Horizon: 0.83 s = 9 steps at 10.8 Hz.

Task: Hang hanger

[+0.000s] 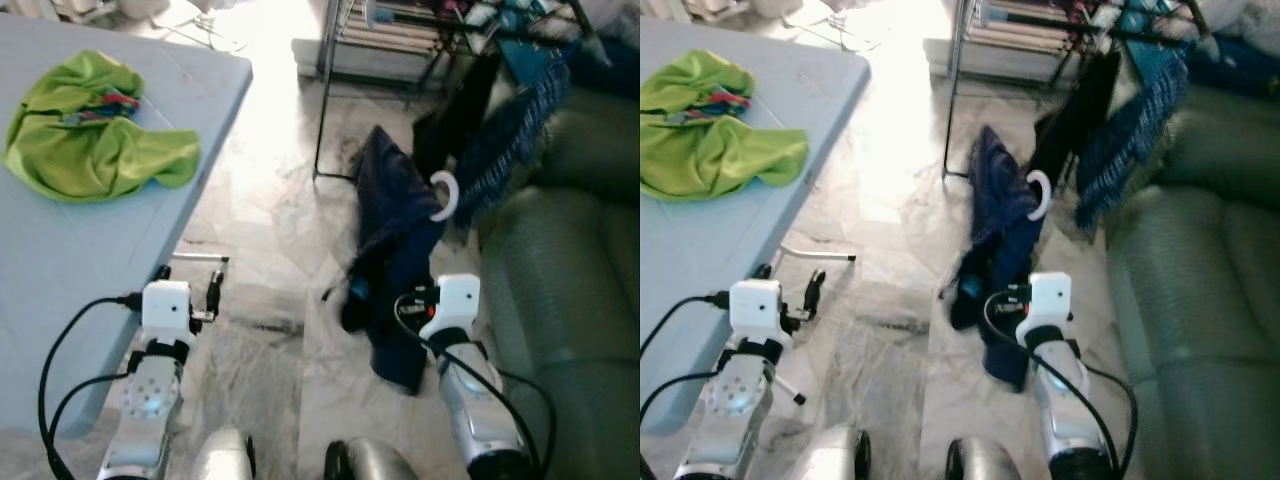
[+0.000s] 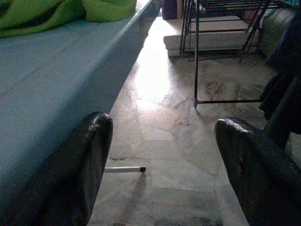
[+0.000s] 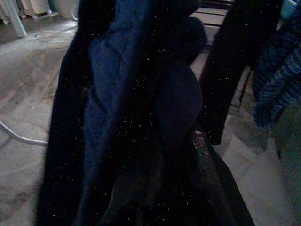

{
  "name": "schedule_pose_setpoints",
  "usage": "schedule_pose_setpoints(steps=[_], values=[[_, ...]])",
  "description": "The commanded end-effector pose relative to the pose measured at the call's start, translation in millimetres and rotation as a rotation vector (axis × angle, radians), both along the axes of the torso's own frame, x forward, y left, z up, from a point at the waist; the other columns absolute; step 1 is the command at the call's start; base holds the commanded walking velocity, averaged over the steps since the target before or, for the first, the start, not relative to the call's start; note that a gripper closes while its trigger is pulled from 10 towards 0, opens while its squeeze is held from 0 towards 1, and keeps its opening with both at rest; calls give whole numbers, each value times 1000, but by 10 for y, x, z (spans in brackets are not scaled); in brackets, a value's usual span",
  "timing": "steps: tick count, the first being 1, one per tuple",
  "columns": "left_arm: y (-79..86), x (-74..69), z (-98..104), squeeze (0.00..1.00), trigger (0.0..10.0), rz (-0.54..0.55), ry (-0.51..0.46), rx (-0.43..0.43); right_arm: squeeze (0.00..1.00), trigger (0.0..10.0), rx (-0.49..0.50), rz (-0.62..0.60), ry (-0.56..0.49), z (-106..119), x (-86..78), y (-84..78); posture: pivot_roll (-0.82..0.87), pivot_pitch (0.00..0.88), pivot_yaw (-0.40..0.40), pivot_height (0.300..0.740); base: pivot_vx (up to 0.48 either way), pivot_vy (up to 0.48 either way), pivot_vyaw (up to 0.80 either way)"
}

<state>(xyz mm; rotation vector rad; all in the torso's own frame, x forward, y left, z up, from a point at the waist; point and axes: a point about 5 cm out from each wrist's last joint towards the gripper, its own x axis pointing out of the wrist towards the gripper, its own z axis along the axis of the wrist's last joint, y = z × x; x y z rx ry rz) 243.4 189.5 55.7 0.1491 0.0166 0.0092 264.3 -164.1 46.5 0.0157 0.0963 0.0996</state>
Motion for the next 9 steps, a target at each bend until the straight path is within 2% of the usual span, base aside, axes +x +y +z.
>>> schedule_pose_setpoints(steps=[1,3,7,9], values=[[30,4,25,0,10000,20,-16,-2,0,10000,-17,-55,-28,53,20,-125,68,127,-89,740,0,0,0],[-13,0,37,0,10000,-12,-28,-12,0,10000,-30,-71,-19,30,15,-135,69,125,-91,740,0,0,0],[-79,7,47,0,10000,-58,-41,-26,0,10000,-36,-98,-35,77,88,-164,68,119,-92,740,344,0,0],[-103,-4,43,0,10000,-77,-42,-34,0,10000,-29,-95,-40,82,99,-146,68,120,-91,740,480,0,0]])
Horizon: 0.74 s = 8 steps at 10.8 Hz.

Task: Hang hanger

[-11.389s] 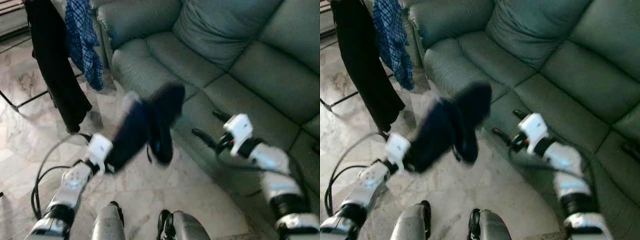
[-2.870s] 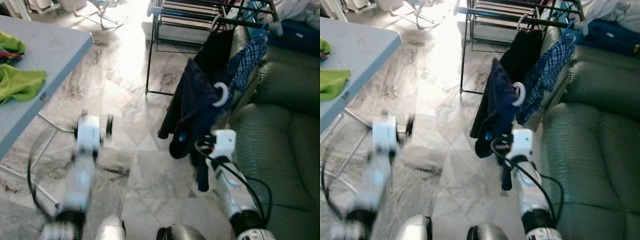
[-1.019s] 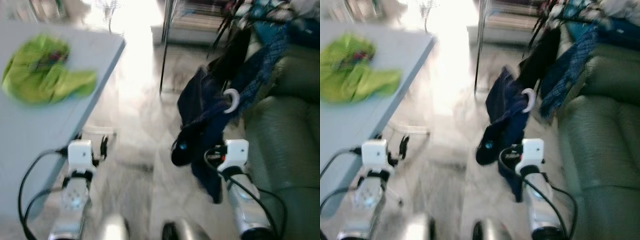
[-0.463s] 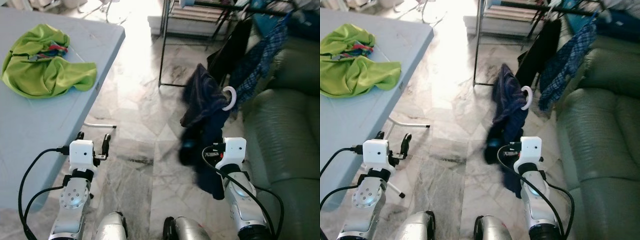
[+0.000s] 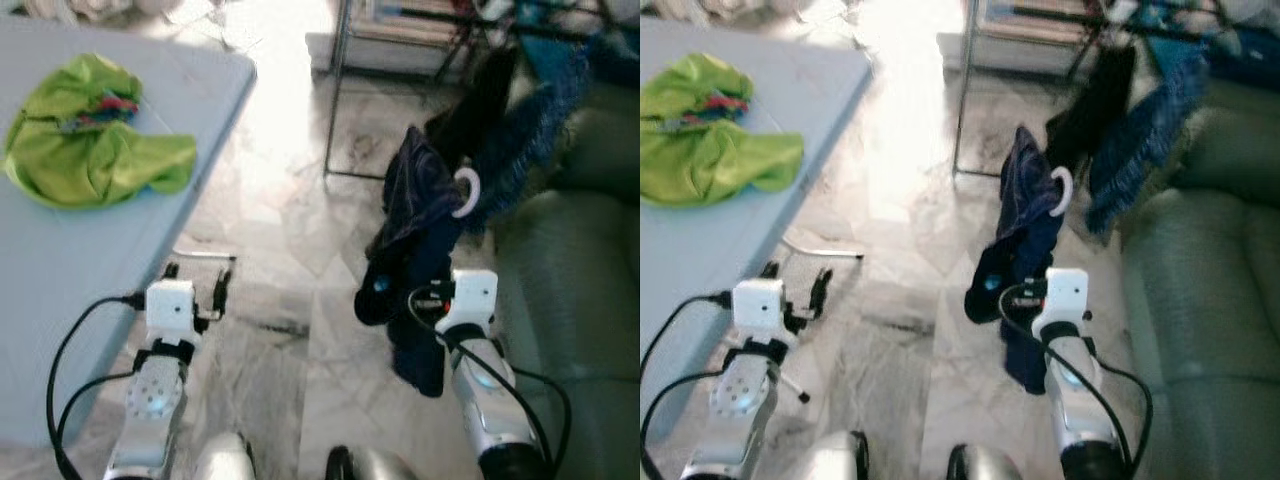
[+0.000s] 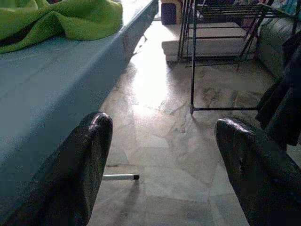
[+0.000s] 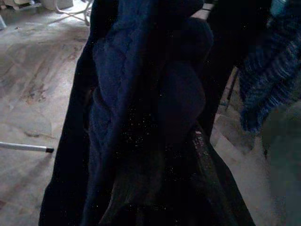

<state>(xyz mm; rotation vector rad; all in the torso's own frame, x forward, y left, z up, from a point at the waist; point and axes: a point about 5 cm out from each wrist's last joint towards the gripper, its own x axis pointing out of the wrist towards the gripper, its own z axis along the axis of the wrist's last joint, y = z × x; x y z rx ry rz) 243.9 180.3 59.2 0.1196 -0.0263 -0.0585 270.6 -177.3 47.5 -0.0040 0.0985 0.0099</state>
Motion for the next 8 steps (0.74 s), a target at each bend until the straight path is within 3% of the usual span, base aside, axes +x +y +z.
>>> schedule_pose_setpoints(steps=[1,8], values=[[-16,-8,8,0,10000,-8,-5,-5,0,10000,-11,-5,-44,75,40,-11,66,120,-89,740,480,0,0],[-46,-19,-3,0,10000,-14,-4,-6,0,10000,-17,-5,-63,106,96,-3,63,125,-90,740,478,0,0]])
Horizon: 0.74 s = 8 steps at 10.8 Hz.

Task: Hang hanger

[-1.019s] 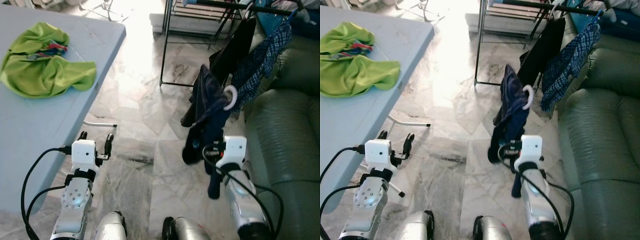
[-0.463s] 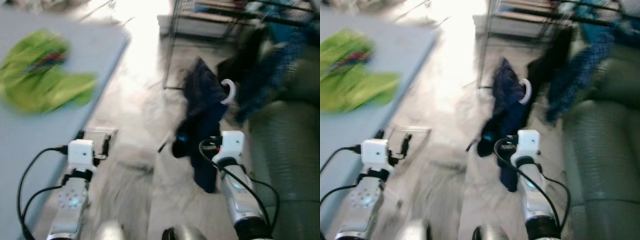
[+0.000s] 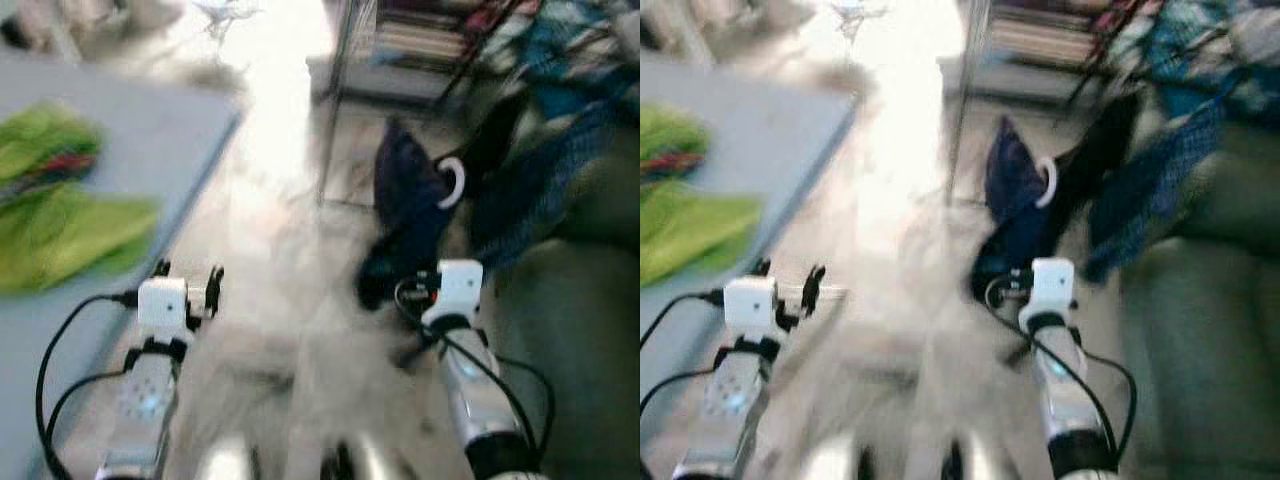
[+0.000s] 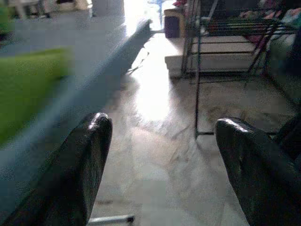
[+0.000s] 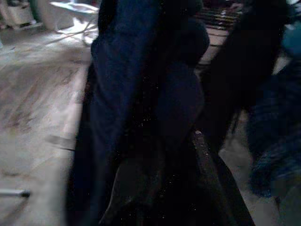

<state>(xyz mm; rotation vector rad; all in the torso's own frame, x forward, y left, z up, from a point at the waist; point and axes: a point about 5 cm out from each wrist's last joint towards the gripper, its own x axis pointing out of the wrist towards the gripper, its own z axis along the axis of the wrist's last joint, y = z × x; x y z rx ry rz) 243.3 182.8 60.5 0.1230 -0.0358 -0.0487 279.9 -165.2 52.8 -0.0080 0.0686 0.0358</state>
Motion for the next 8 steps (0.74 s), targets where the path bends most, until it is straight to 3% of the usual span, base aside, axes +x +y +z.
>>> schedule_pose_setpoints(steps=[1,4,8], values=[[-75,-3,-16,0,10000,-21,9,-16,0,10000,-12,-28,-28,47,15,-118,63,125,-90,740,450,0,0],[-88,11,-21,0,10000,-23,13,-24,0,10000,-8,-18,-16,37,54,-80,62,124,-89,740,430,0,0],[-103,19,-19,0,10000,-33,12,-20,0,10000,1,-12,8,8,97,-39,65,126,-90,740,401,263,0]])
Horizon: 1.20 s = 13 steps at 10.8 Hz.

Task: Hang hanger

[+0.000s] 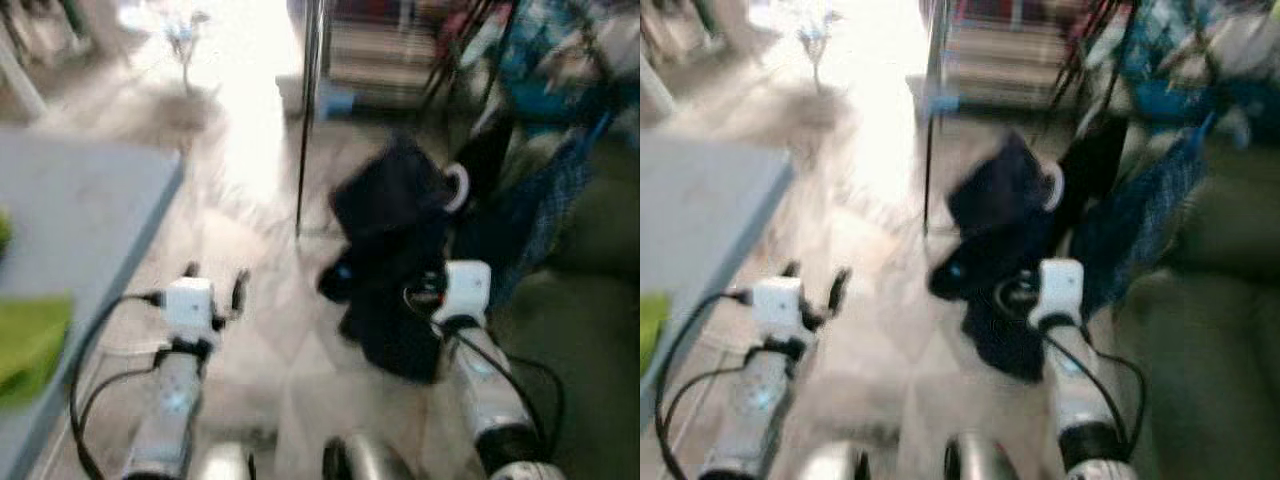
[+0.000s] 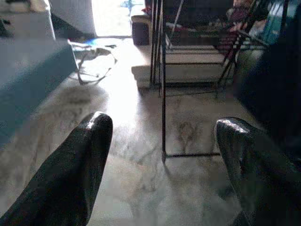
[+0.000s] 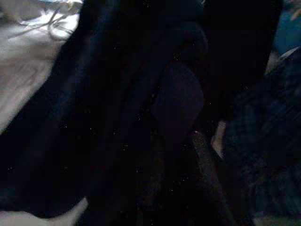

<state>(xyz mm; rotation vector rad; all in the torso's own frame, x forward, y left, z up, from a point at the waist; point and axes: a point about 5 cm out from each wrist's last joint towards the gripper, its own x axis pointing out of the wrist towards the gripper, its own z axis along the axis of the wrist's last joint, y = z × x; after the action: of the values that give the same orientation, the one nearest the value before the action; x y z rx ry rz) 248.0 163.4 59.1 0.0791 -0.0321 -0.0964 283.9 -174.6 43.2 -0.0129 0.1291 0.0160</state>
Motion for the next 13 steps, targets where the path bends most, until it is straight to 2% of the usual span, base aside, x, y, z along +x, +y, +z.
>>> schedule_pose_setpoints(steps=[1,3,5,6,8,13], values=[[87,-28,-8,0,10000,15,8,18,0,10000,18,4,-53,108,74,62,66,126,-90,740,398,266,0],[80,-25,-30,0,10000,24,27,8,0,10000,21,-1,-53,106,79,57,65,126,-90,740,308,367,0],[66,-22,-26,0,10000,10,21,22,0,10000,18,-48,36,-25,33,4,66,127,-89,740,276,394,0],[61,-24,-27,0,10000,8,20,20,0,10000,27,-58,49,-53,15,-2,66,127,-89,740,277,390,0],[37,-29,-34,0,10000,-3,20,24,0,10000,61,-14,97,-124,-9,91,66,127,-89,740,0,0,0],[3,-37,-30,0,10000,-16,18,29,0,10000,-19,14,-120,273,200,132,75,132,-95,740,0,0,0]])
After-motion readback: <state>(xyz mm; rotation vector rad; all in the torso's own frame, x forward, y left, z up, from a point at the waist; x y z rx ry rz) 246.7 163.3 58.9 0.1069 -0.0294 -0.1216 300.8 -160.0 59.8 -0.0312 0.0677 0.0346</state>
